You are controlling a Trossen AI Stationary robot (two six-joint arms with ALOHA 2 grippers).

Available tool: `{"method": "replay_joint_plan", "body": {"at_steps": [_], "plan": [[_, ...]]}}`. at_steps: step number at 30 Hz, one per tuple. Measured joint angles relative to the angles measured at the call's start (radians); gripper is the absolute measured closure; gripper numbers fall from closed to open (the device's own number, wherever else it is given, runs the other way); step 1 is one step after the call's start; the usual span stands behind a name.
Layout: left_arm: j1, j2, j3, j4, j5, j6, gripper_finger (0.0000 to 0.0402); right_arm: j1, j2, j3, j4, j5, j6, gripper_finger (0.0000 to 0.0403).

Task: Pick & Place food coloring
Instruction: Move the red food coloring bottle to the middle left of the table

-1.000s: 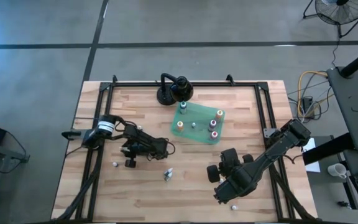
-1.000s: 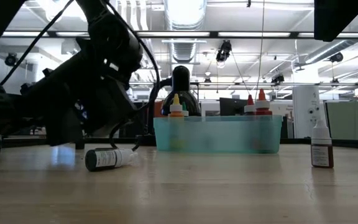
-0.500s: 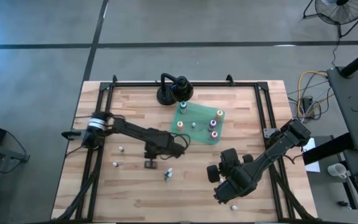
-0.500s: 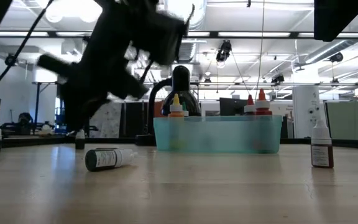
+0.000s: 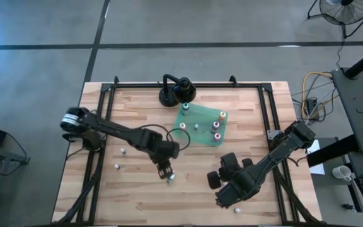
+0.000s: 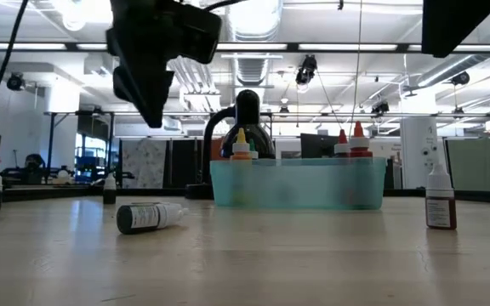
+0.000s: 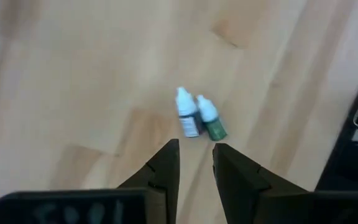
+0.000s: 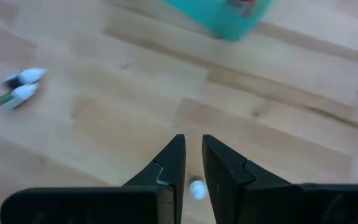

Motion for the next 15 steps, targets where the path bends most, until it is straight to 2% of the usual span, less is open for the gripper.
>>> {"method": "replay_joint_plan", "body": {"at_steps": [5,15], "plan": [[-0.038,0.009,-0.064,0.083,-0.018,-0.121,0.0330,0.000,0.000,-0.007,0.065,0.001,-0.026,0.0354],[-0.075,0.037,-0.096,0.265,-0.219,-0.173,0.0339,0.000,0.000,-0.013,0.108,-0.029,0.071,0.0353]]}}
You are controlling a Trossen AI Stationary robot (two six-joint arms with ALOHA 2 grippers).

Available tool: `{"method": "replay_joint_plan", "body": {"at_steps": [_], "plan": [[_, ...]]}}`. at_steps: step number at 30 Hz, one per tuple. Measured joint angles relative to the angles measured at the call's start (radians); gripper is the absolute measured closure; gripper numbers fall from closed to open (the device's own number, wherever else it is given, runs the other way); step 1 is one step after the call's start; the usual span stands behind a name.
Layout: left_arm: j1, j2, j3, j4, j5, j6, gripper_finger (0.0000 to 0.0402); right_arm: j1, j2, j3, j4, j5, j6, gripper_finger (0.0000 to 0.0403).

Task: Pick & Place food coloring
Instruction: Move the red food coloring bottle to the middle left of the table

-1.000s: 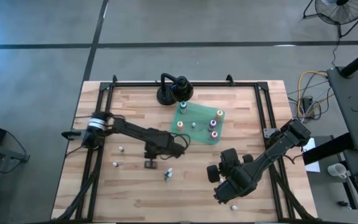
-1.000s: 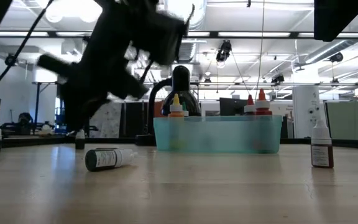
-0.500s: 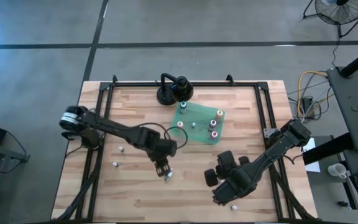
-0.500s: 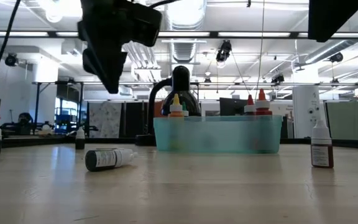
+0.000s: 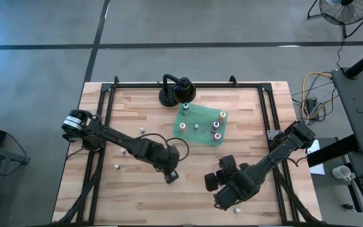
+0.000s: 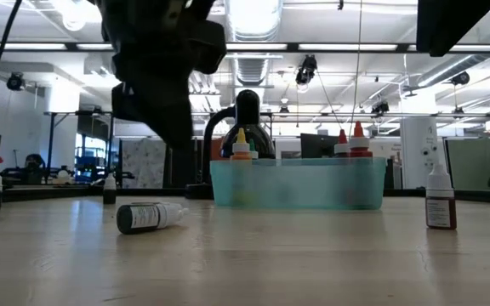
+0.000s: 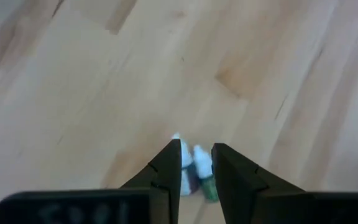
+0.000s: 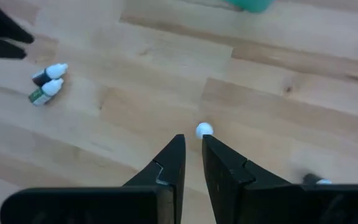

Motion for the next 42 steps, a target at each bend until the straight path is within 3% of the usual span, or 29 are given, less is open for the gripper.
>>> {"method": "replay_joint_plan", "body": {"at_steps": [4,10,19,28,42], "plan": [[-0.012,0.000,-0.001,-0.001,-0.053,-0.026,0.0344,-0.003,0.000,0.000,0.029,-0.027,0.014,0.0353],[-0.035,0.021,-0.003,0.004,-0.052,-0.013,0.0343,-0.003,0.000,0.000,0.037,-0.050,0.009,0.0353],[-0.033,0.128,0.017,-0.002,-0.038,-0.098,0.0307,-0.010,0.000,-0.005,0.023,-0.050,-0.080,0.0351],[-0.028,0.204,0.100,-0.060,-0.023,-0.106,0.0261,-0.010,0.000,-0.014,0.020,-0.050,-0.129,0.0318],[-0.025,0.238,0.108,-0.090,0.001,-0.065,0.0262,-0.018,0.000,-0.014,0.002,-0.050,-0.140,0.0286]]}}
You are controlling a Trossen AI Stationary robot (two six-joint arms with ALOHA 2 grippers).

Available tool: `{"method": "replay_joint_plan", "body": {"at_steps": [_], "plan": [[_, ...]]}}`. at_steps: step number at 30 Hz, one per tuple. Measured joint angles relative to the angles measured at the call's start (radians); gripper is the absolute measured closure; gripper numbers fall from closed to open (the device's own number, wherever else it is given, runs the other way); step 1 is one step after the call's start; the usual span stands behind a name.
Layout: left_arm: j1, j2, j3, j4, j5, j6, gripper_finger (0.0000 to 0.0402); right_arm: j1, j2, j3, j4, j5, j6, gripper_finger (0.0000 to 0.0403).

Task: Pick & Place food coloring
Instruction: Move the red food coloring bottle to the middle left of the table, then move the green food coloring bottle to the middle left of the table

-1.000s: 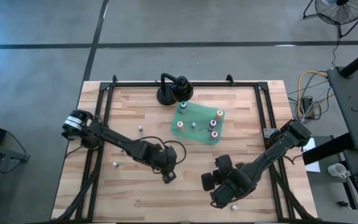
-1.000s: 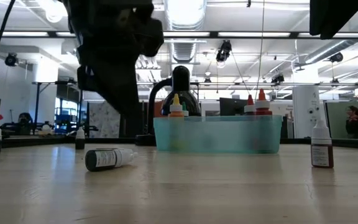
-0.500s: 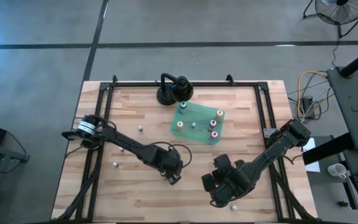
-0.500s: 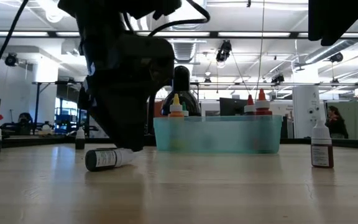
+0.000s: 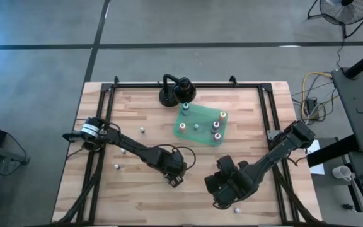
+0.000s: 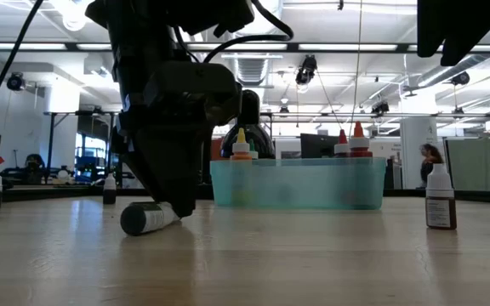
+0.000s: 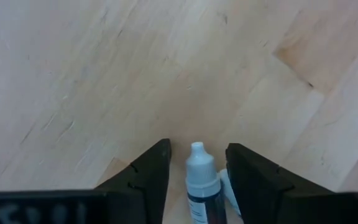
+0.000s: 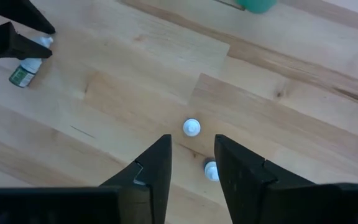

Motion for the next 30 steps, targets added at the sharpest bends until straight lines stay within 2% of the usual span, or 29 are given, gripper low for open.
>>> {"method": "replay_joint_plan", "body": {"at_steps": [5,16,30], "plan": [[0.002,0.000,0.001,-0.007,0.001,0.020,0.0281,-0.006,0.000,-0.001,0.000,0.001,0.004,0.0291],[0.004,-0.001,-0.001,-0.017,-0.006,0.066,0.0348,-0.007,0.000,-0.001,0.000,0.001,0.012,0.0292],[0.007,-0.104,0.000,0.001,-0.185,0.140,0.0396,-0.008,0.000,-0.001,-0.013,0.003,0.012,0.0301]]}}
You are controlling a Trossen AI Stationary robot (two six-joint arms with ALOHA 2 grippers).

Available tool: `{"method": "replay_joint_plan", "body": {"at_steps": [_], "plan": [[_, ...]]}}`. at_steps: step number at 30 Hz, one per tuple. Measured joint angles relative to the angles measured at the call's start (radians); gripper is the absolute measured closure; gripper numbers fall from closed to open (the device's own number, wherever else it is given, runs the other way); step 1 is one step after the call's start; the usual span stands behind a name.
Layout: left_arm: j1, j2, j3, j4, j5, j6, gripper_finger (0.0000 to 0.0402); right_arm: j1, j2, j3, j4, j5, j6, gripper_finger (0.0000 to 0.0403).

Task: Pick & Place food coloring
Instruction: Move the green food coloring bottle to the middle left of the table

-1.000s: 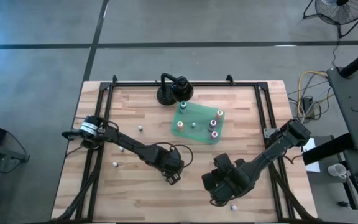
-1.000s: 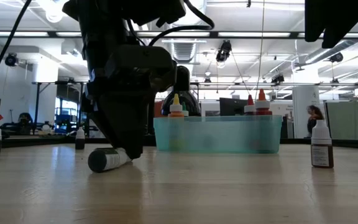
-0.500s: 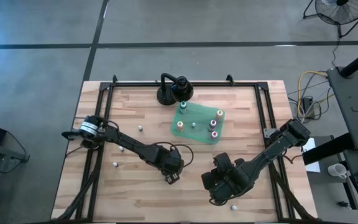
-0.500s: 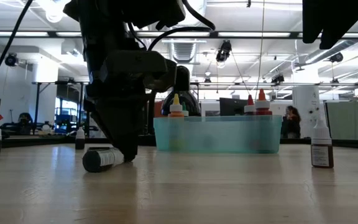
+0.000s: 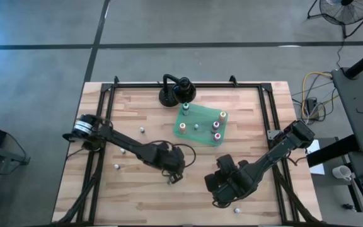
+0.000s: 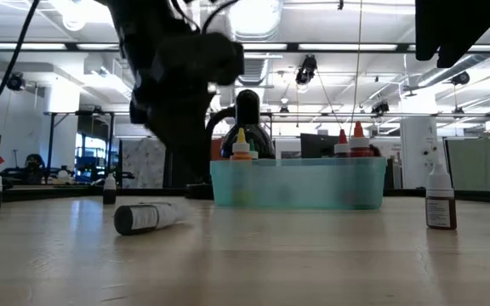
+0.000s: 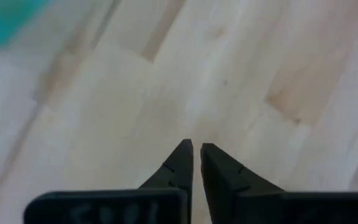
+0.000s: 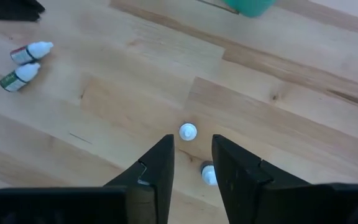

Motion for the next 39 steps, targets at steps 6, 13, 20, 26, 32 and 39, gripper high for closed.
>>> {"method": "replay_joint_plan", "body": {"at_steps": [6,13,20,26,32,39], "plan": [[0.011,-0.048,0.003,-0.005,-0.025,0.015,0.0401,0.000,0.000,0.000,-0.011,0.000,0.003,0.0299],[0.014,-0.061,0.003,-0.145,-0.012,0.037,0.0401,0.001,0.000,0.000,0.088,-0.006,-0.144,0.0303],[-0.043,-0.136,0.003,-0.261,-0.135,-0.001,0.0401,-0.007,0.000,0.000,0.125,0.094,-0.270,0.0303],[-0.092,-0.240,-0.016,-0.262,-0.147,-0.068,0.0401,-0.032,0.008,-0.002,0.110,0.243,-0.241,0.0303],[-0.115,-0.347,-0.045,-0.273,-0.170,-0.148,0.0401,-0.087,0.009,-0.013,0.126,0.306,-0.365,0.0303],[-0.117,-0.435,-0.046,-0.286,-0.118,-0.333,0.0401,-0.143,0.009,-0.013,0.148,0.323,-0.472,0.0303]]}}
